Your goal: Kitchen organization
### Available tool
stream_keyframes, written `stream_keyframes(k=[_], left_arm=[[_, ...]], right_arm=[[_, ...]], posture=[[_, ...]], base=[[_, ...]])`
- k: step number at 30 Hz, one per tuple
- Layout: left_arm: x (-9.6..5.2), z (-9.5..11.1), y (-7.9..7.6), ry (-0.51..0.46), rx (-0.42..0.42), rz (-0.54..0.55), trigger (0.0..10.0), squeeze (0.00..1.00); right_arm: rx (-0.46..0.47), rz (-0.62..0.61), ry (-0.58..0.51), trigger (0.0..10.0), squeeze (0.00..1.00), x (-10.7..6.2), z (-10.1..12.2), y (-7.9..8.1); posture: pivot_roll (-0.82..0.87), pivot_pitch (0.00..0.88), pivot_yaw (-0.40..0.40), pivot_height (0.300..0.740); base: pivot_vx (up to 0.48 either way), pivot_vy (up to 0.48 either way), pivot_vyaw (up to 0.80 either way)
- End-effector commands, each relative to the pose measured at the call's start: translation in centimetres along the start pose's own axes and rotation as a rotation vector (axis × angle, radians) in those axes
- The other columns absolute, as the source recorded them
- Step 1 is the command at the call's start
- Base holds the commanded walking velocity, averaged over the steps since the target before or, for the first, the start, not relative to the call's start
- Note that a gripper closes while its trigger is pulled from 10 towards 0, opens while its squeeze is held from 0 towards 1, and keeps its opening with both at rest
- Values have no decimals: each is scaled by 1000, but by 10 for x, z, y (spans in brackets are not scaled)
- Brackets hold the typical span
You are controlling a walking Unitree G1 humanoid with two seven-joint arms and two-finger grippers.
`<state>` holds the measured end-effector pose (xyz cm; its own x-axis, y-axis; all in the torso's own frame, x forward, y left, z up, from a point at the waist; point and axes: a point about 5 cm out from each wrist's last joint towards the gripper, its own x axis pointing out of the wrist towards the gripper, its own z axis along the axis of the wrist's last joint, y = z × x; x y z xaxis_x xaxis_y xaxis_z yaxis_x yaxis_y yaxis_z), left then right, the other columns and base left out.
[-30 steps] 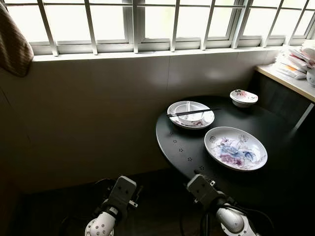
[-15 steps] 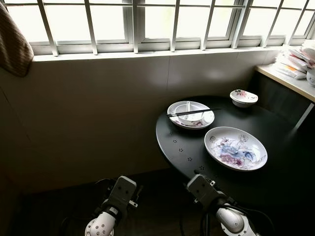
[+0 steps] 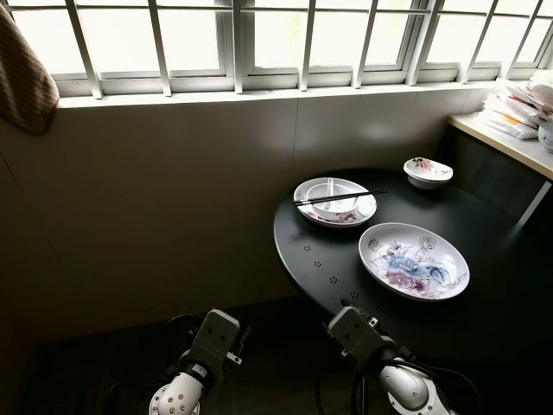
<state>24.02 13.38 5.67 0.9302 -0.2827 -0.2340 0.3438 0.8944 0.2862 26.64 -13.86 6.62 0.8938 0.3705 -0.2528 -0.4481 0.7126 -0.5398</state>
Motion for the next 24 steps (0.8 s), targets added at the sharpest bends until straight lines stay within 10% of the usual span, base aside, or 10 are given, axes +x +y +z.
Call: stream_keyframes(k=[1, 24], left_arm=[[9, -5, 21, 124, -25, 198, 10000, 0], [12, 11, 28, 53, -14, 225, 10000, 0]], right_arm=[[109, -17, -153, 10000, 0, 26, 37, 1], [142, -30, -151, 10000, 0, 27, 39, -6]], posture=[[94, 0, -78, 740], [93, 0, -85, 740]], base=[[0, 0, 0], [0, 0, 0]])
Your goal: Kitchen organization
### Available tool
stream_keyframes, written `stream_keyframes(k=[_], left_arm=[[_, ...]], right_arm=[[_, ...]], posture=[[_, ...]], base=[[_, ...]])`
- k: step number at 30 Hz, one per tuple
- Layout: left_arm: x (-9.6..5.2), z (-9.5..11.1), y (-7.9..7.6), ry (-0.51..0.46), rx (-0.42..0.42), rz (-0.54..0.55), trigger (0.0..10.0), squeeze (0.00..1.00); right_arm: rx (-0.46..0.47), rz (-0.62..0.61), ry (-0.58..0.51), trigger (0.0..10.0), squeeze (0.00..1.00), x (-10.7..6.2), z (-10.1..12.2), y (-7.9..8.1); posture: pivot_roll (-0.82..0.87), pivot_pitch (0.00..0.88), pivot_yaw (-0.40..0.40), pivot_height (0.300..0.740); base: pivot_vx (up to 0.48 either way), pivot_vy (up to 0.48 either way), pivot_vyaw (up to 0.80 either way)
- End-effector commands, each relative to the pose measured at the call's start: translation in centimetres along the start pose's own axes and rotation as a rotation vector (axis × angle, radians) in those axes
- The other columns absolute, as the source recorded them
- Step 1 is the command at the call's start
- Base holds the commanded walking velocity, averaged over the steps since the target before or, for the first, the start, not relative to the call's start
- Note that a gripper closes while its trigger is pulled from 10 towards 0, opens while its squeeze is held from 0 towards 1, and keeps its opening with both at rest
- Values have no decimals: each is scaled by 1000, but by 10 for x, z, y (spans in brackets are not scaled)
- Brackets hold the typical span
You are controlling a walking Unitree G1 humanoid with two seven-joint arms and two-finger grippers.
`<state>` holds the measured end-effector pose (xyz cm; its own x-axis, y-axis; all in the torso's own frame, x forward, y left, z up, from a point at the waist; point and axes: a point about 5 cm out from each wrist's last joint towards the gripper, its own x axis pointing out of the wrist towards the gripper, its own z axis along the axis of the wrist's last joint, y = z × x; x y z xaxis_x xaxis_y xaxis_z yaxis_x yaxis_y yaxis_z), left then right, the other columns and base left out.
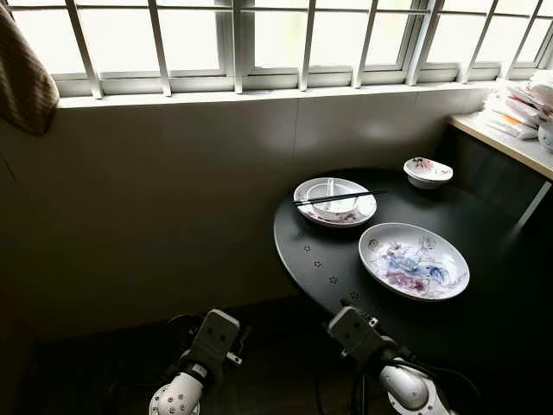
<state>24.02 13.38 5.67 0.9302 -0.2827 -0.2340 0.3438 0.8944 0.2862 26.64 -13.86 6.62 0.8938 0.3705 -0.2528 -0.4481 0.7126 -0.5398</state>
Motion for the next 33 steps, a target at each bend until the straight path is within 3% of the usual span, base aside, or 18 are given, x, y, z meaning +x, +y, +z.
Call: stream_keyframes(k=[1, 33], left_arm=[[12, 11, 28, 53, -14, 225, 10000, 0], [11, 9, 28, 59, -7, 222, 10000, 0]], right_arm=[[144, -29, -149, 10000, 0, 28, 39, -6], [153, -36, -133, 10000, 0, 28, 36, -7]], posture=[[93, 0, -85, 740], [93, 0, -86, 740]], base=[[0, 0, 0], [0, 0, 0]])
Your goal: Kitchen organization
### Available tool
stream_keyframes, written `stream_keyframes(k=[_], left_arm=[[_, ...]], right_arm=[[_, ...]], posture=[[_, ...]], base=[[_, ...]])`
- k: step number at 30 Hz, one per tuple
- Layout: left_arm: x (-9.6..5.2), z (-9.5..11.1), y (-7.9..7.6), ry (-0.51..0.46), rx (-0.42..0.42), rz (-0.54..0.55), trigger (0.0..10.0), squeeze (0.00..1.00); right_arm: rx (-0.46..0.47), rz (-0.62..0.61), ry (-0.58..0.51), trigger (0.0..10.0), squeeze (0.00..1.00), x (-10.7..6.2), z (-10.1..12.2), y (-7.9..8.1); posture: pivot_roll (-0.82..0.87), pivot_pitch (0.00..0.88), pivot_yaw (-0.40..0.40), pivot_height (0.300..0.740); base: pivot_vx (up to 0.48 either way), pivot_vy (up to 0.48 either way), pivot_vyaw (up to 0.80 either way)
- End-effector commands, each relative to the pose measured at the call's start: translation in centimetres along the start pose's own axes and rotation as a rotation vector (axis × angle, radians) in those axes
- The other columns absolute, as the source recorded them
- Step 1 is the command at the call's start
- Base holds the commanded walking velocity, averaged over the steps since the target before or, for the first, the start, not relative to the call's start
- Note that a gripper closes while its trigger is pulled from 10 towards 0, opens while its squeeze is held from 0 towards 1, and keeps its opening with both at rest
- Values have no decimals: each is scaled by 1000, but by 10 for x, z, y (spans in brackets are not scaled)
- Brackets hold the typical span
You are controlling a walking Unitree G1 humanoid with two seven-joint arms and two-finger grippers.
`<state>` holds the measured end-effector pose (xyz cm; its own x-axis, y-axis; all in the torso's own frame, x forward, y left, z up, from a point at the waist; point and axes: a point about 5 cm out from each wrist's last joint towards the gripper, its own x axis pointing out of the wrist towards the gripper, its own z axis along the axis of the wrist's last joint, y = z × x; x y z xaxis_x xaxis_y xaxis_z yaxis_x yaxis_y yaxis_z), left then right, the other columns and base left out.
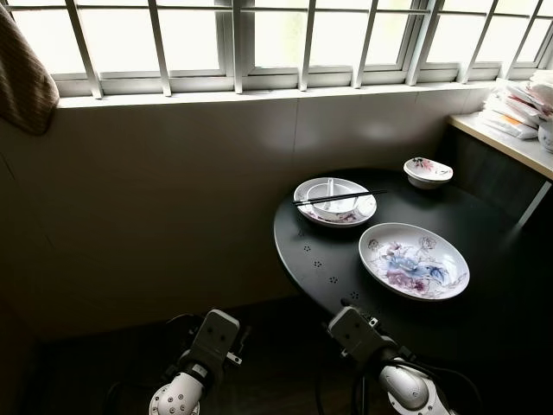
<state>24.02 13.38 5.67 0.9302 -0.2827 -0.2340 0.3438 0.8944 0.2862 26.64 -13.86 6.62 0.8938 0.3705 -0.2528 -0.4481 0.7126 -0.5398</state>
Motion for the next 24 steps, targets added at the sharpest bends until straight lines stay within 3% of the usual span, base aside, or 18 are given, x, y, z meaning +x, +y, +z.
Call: stream_keyframes(k=[1, 10, 12, 14, 23, 24], left_arm=[[11, 9, 28, 59, -7, 222, 10000, 0], [11, 9, 28, 59, -7, 222, 10000, 0], [9, 13, 31, 15, -64, 233, 10000, 0], [8, 16, 32, -5, -87, 237, 10000, 0], [8, 16, 31, 1, -85, 243, 10000, 0], [8, 17, 31, -1, -78, 243, 10000, 0]], right_arm=[[153, -36, -133, 10000, 0, 28, 36, -7], [148, -39, -126, 10000, 0, 28, 36, -7], [280, -28, -362, 10000, 0, 18, 66, -13], [328, -31, -465, 10000, 0, 12, 78, -17], [318, -35, -452, 10000, 0, 14, 74, -17], [264, -50, -424, 10000, 0, 16, 71, -18]], posture=[[93, 0, -86, 740], [93, 0, -86, 740], [94, 0, -86, 740], [94, 0, -86, 740], [96, 0, -85, 740], [96, 0, -85, 740]], base=[[0, 0, 0], [0, 0, 0], [0, 0, 0], [0, 0, 0], [0, 0, 0], [0, 0, 0]])
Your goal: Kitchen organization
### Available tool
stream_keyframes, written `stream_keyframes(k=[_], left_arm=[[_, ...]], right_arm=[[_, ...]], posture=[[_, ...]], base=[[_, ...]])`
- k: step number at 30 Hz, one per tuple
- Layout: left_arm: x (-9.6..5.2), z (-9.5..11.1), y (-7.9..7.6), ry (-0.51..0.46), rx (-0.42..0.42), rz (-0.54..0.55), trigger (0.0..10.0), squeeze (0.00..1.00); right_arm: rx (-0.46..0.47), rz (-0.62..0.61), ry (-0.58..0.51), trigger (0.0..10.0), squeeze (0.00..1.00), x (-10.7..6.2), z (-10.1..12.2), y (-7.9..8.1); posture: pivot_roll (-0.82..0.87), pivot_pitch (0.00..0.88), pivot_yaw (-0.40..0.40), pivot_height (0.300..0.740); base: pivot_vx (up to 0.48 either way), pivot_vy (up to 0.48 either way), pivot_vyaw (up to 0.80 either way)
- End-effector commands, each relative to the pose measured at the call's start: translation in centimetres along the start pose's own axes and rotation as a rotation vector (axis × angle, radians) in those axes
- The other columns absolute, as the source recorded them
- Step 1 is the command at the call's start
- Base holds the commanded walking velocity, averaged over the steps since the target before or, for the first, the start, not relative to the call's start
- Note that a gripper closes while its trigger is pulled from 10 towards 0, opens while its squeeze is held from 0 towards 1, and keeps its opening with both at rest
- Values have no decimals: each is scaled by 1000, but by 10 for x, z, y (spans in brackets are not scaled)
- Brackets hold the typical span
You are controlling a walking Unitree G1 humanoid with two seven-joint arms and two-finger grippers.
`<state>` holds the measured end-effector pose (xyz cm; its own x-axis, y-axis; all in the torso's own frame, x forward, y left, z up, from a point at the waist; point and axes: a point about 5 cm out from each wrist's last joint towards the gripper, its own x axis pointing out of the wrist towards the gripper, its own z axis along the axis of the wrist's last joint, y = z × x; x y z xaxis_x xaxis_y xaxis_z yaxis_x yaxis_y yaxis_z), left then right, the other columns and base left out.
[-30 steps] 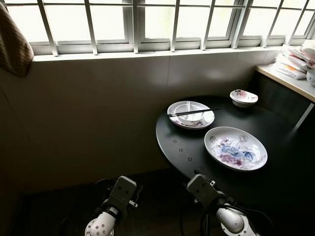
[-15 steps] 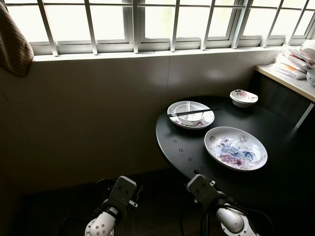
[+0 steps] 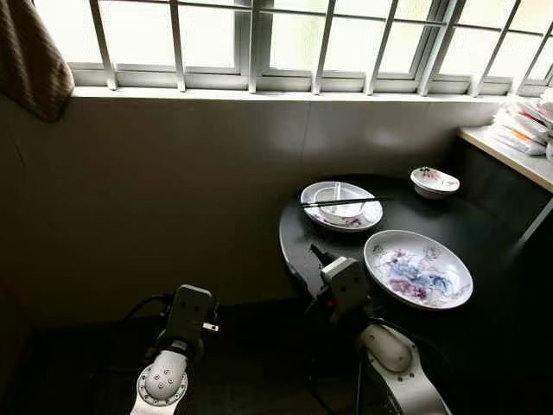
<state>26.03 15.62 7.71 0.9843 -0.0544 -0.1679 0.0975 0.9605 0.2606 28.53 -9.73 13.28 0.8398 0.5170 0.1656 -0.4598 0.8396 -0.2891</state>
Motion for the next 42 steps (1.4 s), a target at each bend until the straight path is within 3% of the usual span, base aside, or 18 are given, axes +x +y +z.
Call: stream_keyframes(k=[1, 2, 3, 4, 5, 7, 10, 21, 24, 30, 31, 36, 41, 42], left_arm=[[0, 3, -2, -4, 4, -2, 10000, 0], [0, 3, -2, -4, 4, -2, 10000, 0], [0, 4, -2, -7, 9, -2, 10000, 0], [0, 4, -3, -11, 13, -3, 10000, 0], [0, 4, -3, -11, 13, -3, 10000, 0], [0, 4, -4, -16, 34, -9, 10000, 0], [-1, 5, -7, -31, 75, -27, 10000, 0], [-3, 13, -6, -110, 125, -24, 10000, 0], [-3, 15, -5, -122, 104, -29, 10000, 0], [-4, 16, -6, -139, 140, -50, 10000, 0], [-4, 16, -7, -139, 156, -60, 10000, 0], [-4, 16, -8, -147, 163, -70, 10000, 0], [-4, 15, -8, -146, 159, -77, 10000, 0], [-4, 15, -8, -146, 159, -77, 10000, 0]], right_arm=[[-58, -15, 39, 10000, 0, -3, -7, -5], [-58, -15, 39, 10000, 0, -3, -7, -5], [-125, -27, 70, 10000, 0, -3, -11, -7], [-315, -50, 117, 10000, 0, -4, -19, -11], [-315, -50, 117, 10000, 0, -4, -19, -11], [-431, -50, 143, 10000, 0, -4, -23, -11], [-480, -59, 152, 10000, 0, -3, -23, -11], [-333, -188, 179, 10000, 0, 3, -26, -28], [-307, -203, 175, 10000, 0, 6, -25, -30], [-234, -203, 186, 10000, 0, 10, -25, -29], [-181, -218, 191, 10000, 0, 11, -25, -31], [-209, -223, 197, 10000, 0, 14, -26, -36], [-179, -256, 356, 10000, 0, 18, -40, -69], [-179, -256, 356, 10000, 0, 18, -40, -69]], posture=[[96, 0, -85, 740], [96, 0, -85, 740], [96, 0, -85, 740], [97, 0, -86, 740], [97, 0, -86, 740], [99, 0, -86, 740], [99, 0, -86, 740], [99, 0, -84, 740], [100, 0, -83, 740], [101, 0, -82, 740], [101, 0, -81, 740], [100, 0, -79, 740], [101, 0, -81, 740], [101, 0, -81, 740]], base=[[0, 0, 0], [0, 0, 0], [0, 0, 0], [0, 0, 0], [0, 0, 0], [0, 0, 0], [0, 0, 0], [0, 0, 0], [0, 0, 0], [0, 0, 0], [0, 0, 0], [0, 0, 0], [0, 0, 0], [0, 0, 0]])
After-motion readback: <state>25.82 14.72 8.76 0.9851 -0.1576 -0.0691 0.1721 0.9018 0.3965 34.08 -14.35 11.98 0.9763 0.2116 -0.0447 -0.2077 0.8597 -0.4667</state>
